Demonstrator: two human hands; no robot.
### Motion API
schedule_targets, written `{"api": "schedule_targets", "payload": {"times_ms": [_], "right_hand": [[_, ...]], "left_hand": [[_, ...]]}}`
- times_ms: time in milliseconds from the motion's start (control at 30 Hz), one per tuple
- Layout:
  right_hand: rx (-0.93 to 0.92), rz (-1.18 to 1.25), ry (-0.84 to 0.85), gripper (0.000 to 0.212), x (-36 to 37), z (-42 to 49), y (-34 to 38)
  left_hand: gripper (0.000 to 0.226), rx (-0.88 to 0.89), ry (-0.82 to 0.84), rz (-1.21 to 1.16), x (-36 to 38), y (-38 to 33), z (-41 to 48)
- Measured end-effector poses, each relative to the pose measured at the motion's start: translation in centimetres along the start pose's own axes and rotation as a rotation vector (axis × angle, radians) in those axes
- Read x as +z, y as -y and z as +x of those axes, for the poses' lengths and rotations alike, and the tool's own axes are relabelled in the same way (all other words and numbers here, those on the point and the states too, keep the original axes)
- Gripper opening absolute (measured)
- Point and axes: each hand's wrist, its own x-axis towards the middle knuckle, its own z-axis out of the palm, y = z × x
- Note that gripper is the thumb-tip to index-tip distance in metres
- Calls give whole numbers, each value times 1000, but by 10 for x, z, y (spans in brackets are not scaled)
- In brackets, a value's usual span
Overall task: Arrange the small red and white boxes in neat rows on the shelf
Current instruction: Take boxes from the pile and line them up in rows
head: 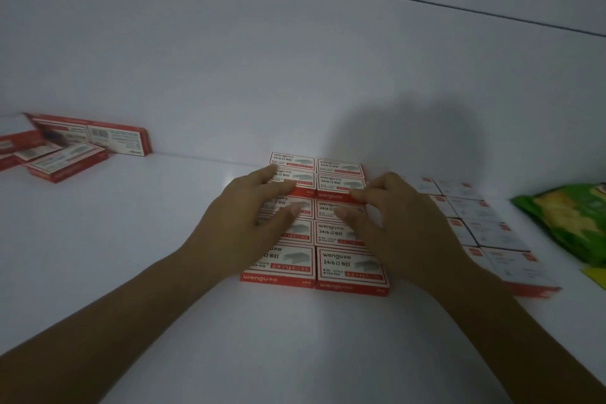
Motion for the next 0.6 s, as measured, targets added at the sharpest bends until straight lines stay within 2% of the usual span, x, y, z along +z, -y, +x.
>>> {"api": "schedule_targets", "payload": {"times_ms": [100,300,600], "right_hand": [[-8,4,-15,52,1,3,-1],[-1,121,-40,46,7,3,-3],[20,-189,-143,33,6,7,13]], "left_hand": [[56,-2,20,12,-1,-1,0],[38,17,-18,-86,-6,-4,-2],[42,4,-56,-24,-3,-4,1]]}}
